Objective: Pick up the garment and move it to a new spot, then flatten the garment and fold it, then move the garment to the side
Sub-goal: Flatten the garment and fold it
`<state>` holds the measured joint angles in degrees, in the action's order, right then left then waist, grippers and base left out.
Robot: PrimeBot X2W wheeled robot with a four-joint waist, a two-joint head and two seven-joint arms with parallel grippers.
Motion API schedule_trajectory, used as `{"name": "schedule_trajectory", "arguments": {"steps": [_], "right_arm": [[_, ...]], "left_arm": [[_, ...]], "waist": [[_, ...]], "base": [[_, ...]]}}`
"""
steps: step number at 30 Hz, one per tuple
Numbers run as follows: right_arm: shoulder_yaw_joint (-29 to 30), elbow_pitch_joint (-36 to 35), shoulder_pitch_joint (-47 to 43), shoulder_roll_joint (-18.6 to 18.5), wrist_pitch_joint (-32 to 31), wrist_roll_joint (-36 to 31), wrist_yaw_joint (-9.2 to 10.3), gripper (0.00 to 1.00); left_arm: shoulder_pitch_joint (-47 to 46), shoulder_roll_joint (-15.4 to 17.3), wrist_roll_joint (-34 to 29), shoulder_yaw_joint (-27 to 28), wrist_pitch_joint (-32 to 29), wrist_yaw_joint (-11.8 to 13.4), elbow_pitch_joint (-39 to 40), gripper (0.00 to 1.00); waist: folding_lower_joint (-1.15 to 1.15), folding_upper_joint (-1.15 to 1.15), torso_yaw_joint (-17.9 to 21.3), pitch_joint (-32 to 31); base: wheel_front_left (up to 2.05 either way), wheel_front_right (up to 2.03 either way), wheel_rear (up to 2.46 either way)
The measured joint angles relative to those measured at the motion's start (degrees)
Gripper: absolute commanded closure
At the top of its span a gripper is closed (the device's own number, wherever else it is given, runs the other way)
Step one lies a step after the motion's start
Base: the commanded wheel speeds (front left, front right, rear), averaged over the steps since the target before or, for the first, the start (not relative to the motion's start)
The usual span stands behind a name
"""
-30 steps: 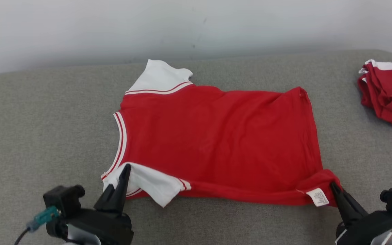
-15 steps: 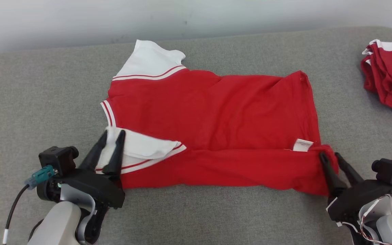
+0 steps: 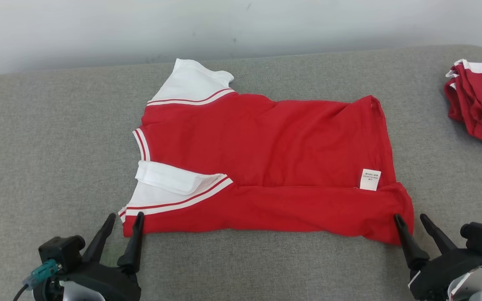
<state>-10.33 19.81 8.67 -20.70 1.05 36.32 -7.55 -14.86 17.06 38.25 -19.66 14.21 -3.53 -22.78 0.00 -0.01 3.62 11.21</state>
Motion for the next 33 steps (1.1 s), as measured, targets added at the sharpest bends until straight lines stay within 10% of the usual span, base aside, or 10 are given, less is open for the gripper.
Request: {"name": "schedule_trajectory", "arguments": {"steps": [14, 15, 16, 18, 33], "right_arm": [[-1.1, 5.7, 2.8, 1.8, -0.5, -1.7, 0.00, 0.00], [-1.5, 6.3, 3.2, 2.0, -0.5, -1.6, 0.00, 0.06], [-1.9, 6.7, 3.7, 2.3, -0.3, -1.6, 0.00, 0.60], [-2.3, 7.1, 4.1, 2.5, 0.1, -1.5, 0.00, 1.00], [-5.5, 8.4, 2.7, 1.3, 3.0, 0.5, 0.00, 1.00]], "left_arm": [[-4.3, -1.5, 0.0, -2.4, -2.4, -0.7, -6.6, 0.00], [-4.7, -1.6, 0.0, -2.5, -2.4, -1.1, -7.3, 0.09], [-5.0, -1.9, 0.4, -2.4, -2.4, -1.1, -7.9, 0.54], [-5.3, -2.2, 0.8, -2.4, -2.3, -1.5, -8.3, 1.00], [0.0, -2.6, 3.1, -1.0, 0.0, -2.2, -8.9, 1.00]], "waist": [[0.00, 0.00, -0.7, 1.9], [0.00, 0.00, -0.8, 2.0], [0.00, 0.00, -0.9, 2.0], [0.00, 0.00, -0.9, 2.0], [0.00, 0.01, -4.1, -3.9]], "base": [[0.00, 0.00, 0.00], [0.00, 0.00, 0.00], [0.00, 0.00, 0.00], [0.00, 0.00, 0.00], [0.00, 0.00, 0.00]]}}
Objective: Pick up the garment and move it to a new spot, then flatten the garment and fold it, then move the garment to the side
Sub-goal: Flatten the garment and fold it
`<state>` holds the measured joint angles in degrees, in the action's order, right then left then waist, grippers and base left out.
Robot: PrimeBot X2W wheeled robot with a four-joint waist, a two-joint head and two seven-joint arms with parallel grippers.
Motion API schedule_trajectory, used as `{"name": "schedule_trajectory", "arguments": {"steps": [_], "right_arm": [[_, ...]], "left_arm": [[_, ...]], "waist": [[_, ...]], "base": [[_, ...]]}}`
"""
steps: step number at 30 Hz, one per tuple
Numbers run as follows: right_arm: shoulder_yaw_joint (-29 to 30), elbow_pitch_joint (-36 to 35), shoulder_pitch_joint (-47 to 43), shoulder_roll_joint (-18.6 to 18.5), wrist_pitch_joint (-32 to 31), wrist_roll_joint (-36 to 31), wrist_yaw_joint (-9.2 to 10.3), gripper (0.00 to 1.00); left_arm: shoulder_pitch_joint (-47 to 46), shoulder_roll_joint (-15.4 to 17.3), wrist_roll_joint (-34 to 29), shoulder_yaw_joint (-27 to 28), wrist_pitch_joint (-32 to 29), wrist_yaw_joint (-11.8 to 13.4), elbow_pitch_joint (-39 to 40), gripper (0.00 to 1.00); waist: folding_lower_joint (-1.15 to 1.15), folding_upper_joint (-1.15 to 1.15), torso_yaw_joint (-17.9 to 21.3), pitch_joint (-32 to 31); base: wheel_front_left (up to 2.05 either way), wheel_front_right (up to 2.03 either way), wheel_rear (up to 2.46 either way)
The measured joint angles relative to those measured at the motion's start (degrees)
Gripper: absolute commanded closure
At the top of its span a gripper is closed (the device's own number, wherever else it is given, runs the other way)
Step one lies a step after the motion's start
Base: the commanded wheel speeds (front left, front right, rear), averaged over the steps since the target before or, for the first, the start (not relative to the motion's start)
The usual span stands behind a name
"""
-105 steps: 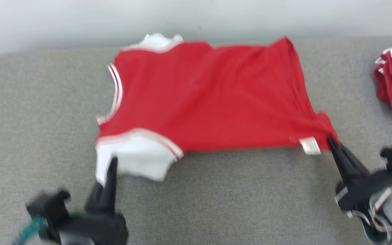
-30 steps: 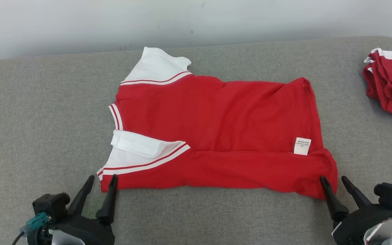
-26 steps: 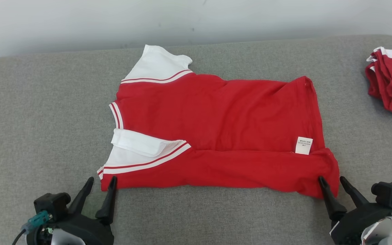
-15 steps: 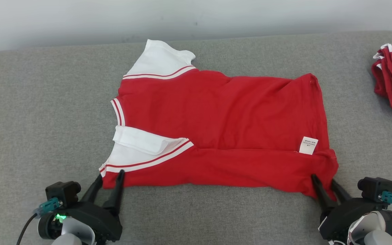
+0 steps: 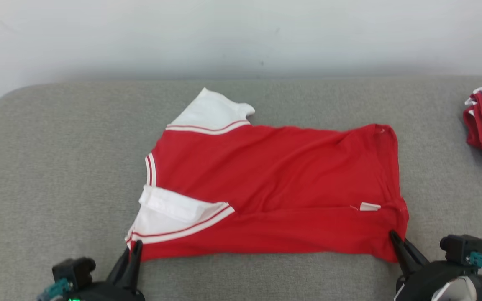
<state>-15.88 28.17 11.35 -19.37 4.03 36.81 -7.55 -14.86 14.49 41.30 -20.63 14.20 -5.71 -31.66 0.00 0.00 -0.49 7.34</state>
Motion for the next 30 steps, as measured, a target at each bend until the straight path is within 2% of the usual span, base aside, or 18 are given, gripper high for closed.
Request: {"name": "schedule_trajectory", "arguments": {"steps": [5, 11, 18, 19, 20, 21, 22, 30], "right_arm": [[0.8, -4.2, -5.0, -1.1, -1.3, 0.3, 0.00, 1.00], [4.9, -10.2, -12.8, -3.2, -5.5, 0.1, 0.00, 1.00], [9.4, -15.9, -18.2, -1.1, -9.9, -1.3, 0.00, 0.98], [9.9, -16.4, -18.4, -0.5, -9.9, -1.7, 0.00, 0.23], [10.2, -16.8, -18.5, 0.1, -9.9, -2.0, 0.00, 0.00], [10.4, -17.2, -18.5, 0.6, -9.9, -2.5, 0.00, 0.00], [10.6, -17.7, -18.5, 0.9, -9.8, -3.4, 0.00, 0.00], [11.5, -21.3, -16.1, 3.5, -6.0, -7.8, 0.00, 0.00]], "left_arm": [[5.8, -0.3, 0.1, 0.3, 0.4, 1.1, 3.9, 1.00], [12.0, -1.2, 0.1, -0.1, 0.5, 2.7, 9.1, 1.00], [15.3, -0.7, -0.2, -0.4, 0.4, 4.2, 12.0, 1.00], [15.4, -0.6, -0.2, -0.5, 0.4, 4.3, 12.1, 1.00], [15.4, -0.6, -0.3, -0.5, 0.4, 4.5, 12.3, 0.78], [15.4, -0.5, -0.6, -0.6, 0.4, 4.7, 12.6, 0.22], [15.4, -0.4, -1.0, -0.5, 0.4, 4.9, 12.8, 0.00], [14.8, -0.5, -3.3, 3.0, 0.7, 6.4, 16.6, 0.00]], "waist": [[0.00, 0.00, -1.4, -2.4], [-0.01, 0.01, -2.4, -4.3], [0.00, 0.00, -1.9, -4.8], [-0.01, 0.01, -1.8, -4.9], [-0.01, 0.01, -1.7, -5.0], [-0.01, 0.01, -1.7, -5.1], [0.00, 0.00, -1.6, -5.2], [0.00, 0.00, -0.6, -6.0]], "base": [[0.00, 0.00, 0.00], [0.00, 0.00, 0.00], [0.00, 0.00, 0.00], [0.00, 0.00, 0.00], [0.00, 0.00, 0.00], [0.00, 0.00, 0.00], [0.00, 0.00, 0.00], [0.00, 0.00, 0.00]]}}
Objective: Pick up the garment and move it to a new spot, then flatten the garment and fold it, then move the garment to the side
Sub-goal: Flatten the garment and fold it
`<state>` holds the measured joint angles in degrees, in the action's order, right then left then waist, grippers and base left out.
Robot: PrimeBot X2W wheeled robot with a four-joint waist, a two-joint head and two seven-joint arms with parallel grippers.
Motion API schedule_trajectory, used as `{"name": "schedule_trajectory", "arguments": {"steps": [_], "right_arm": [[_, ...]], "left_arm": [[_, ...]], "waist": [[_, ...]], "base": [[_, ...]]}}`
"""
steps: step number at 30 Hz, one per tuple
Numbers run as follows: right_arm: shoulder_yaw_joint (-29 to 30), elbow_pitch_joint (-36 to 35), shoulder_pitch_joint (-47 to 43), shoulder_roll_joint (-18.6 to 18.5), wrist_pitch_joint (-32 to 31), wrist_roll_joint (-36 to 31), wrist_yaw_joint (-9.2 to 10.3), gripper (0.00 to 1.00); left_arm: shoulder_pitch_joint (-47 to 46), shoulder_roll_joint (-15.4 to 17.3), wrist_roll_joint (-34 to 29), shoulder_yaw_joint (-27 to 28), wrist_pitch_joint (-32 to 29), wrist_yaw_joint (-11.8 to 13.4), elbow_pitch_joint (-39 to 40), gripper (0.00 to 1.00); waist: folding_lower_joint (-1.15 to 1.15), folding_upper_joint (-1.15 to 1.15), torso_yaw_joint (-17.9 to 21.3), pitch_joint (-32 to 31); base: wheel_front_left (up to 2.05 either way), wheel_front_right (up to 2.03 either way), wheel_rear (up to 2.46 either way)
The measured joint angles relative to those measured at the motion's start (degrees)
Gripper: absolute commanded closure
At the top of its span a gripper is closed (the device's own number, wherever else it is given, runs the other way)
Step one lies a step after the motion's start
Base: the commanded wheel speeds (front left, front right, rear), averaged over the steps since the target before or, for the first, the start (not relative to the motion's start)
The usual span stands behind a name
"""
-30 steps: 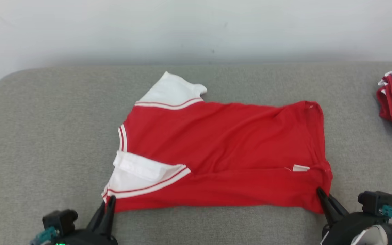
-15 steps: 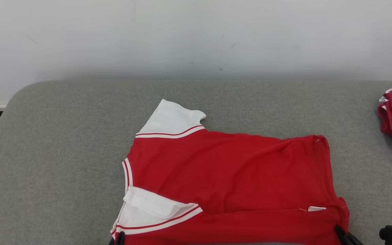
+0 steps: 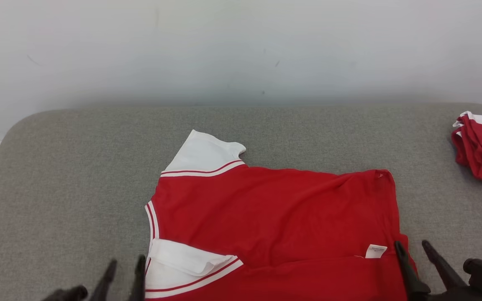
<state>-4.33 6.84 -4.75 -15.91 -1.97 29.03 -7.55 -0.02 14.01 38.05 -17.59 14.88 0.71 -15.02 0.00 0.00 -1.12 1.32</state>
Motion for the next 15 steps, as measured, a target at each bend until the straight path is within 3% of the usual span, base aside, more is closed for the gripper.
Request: {"name": "schedule_trajectory", "arguments": {"steps": [5, 15], "right_arm": [[0.2, -2.6, 1.8, 1.6, 6.5, -3.7, 0.00, 0.00], [1.2, -5.0, 2.2, 2.4, 12.9, -9.0, 0.00, 0.00]], "left_arm": [[-2.3, -0.8, -6.3, 5.7, 0.2, 1.3, 6.1, 0.00], [-3.5, -0.9, -13.9, 10.5, 0.2, 1.9, 10.2, 0.00]], "waist": [[0.00, 0.00, -0.1, -0.5], [0.00, 0.00, 0.1, -1.6]], "base": [[0.00, 0.00, 0.00], [0.00, 0.00, 0.00]]}}
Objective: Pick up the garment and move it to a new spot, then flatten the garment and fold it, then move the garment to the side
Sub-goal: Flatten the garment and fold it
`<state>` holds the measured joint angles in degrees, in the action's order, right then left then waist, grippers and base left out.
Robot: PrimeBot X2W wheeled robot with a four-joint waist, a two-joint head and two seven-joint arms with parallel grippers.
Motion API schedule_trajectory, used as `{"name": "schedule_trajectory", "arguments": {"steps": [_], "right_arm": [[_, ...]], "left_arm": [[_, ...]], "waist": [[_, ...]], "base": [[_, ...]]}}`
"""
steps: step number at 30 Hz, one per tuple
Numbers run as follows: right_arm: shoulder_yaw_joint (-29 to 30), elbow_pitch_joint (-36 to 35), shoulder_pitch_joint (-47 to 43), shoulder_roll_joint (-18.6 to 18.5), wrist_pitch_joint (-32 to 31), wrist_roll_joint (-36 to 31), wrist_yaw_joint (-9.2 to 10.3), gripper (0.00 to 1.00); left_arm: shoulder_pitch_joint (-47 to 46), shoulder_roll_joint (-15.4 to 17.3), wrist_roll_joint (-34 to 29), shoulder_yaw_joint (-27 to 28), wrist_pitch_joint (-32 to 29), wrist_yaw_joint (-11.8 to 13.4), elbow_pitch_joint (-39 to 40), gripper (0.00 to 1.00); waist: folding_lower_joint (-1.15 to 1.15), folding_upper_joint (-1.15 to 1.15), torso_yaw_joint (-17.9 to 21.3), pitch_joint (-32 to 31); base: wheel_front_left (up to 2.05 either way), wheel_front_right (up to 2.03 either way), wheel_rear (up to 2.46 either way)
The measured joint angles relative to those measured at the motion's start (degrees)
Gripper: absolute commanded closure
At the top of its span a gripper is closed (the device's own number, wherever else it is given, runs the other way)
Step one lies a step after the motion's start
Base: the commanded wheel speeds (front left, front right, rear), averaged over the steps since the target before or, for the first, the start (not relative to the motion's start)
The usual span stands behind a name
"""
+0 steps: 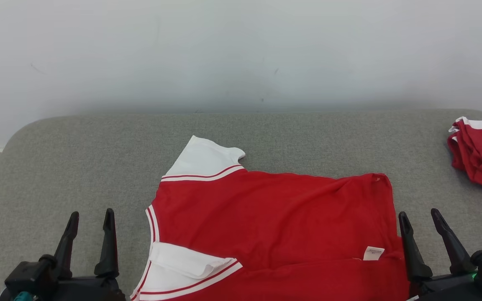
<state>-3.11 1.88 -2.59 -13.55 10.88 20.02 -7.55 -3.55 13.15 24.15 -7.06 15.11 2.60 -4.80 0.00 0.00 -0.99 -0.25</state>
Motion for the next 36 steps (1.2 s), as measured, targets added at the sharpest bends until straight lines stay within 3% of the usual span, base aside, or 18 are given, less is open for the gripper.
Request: {"name": "schedule_trajectory", "arguments": {"steps": [9, 18, 31, 36], "right_arm": [[3.1, -0.6, -2.4, 2.5, 1.5, -5.7, 0.00, 0.00], [4.2, 0.2, -4.5, 4.9, 0.9, -6.1, 0.00, 0.00], [4.4, 2.4, -4.0, 4.5, 0.5, -6.3, 0.00, 0.00], [4.2, 2.8, -0.5, 3.2, -0.4, -6.5, 0.00, 0.00]], "left_arm": [[2.7, 0.7, -2.7, -0.1, 0.0, -0.7, 0.5, 0.00], [6.7, 0.2, -2.6, 0.5, 0.0, -1.7, 0.7, 0.00], [7.3, -1.3, -3.3, 0.9, 0.0, -3.0, -1.3, 0.00], [2.3, -0.3, -3.7, 0.2, -0.5, -4.4, -2.6, 0.00]], "waist": [[0.00, 0.00, 0.1, -0.9], [0.00, 0.00, 0.5, -0.8], [0.00, 0.00, 0.3, -0.2], [0.00, 0.00, 0.6, 0.9]], "base": [[0.00, 0.00, 0.00], [0.00, 0.00, 0.00], [0.00, 0.00, 0.00], [0.00, 0.00, 0.00]]}}
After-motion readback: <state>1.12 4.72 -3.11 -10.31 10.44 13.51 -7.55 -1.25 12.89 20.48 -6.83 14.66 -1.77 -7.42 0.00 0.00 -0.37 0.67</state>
